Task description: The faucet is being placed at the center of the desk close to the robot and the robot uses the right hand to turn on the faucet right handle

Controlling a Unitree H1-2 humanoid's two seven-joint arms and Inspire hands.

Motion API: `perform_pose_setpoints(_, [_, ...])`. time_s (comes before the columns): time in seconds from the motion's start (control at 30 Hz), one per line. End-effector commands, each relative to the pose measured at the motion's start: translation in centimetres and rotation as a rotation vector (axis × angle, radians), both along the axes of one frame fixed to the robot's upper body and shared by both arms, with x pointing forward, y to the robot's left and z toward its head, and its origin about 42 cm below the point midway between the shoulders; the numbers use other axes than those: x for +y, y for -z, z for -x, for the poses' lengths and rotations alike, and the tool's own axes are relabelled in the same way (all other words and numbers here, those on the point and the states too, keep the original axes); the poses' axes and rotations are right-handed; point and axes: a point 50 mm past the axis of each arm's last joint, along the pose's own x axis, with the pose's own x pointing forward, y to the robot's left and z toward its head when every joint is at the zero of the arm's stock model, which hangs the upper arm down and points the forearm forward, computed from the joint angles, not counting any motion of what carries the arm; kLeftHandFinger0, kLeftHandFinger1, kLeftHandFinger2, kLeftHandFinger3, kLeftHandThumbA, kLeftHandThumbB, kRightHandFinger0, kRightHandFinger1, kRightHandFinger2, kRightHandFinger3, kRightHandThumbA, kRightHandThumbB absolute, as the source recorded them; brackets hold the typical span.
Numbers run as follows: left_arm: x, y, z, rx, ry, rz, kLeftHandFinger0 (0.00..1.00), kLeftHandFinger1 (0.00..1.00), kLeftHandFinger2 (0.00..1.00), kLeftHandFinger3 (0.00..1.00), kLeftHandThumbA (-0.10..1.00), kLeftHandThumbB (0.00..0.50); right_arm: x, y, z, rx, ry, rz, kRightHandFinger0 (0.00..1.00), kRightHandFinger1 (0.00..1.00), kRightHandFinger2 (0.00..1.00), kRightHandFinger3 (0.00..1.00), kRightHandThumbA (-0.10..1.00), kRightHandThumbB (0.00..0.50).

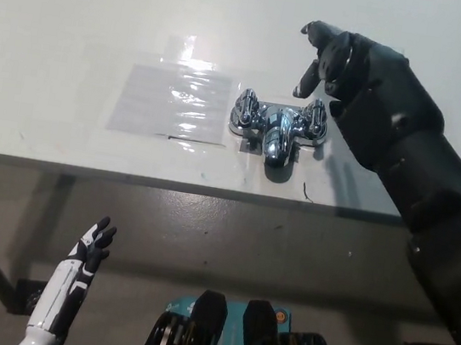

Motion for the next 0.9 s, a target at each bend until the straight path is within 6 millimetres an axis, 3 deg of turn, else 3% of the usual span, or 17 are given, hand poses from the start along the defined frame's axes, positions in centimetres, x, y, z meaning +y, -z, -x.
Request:
perform_pose_setpoints(0.0, [-0.1,-1.0,0.3,-0.061,0.019,-0.002,1.00,1.00,1.00,1.00,1.00,0.181,2.1,-4.8,-0.1,-0.087,-0.030,0.062,1.00,1.00,1.00,1.00,0.79,0.369])
perform_pose_setpoints(0.4, [-0.2,-0.7,0.4,-0.049,0.023,0.003,1.00,1.00,1.00,1.00,1.00,0.180,2.5,-4.2,0.0,-0.042,-0.041,0.084,1.00,1.00,1.00,1.00,0.77,0.415])
perform_pose_setpoints(0.47, [-0.3,-0.7,0.4,-0.044,0.020,0.013,1.00,1.00,1.00,1.00,1.00,0.187,2.4,-4.1,0.0,-0.030,-0.040,0.101,1.00,1.00,1.00,1.00,0.79,0.440])
perform_pose_setpoints(0.7, [-0.1,-0.9,0.3,-0.049,0.021,-0.002,1.00,1.00,1.00,1.00,1.00,0.188,2.0,-4.3,-0.3,0.028,-0.044,0.160,1.00,1.00,1.00,1.00,0.89,0.395])
perform_pose_setpoints(0.87, [-0.1,-0.9,0.2,-0.053,0.023,0.002,1.00,1.00,1.00,1.00,1.00,0.164,1.5,-4.6,-0.4,0.038,-0.033,0.153,1.00,1.00,1.00,1.00,0.85,0.414])
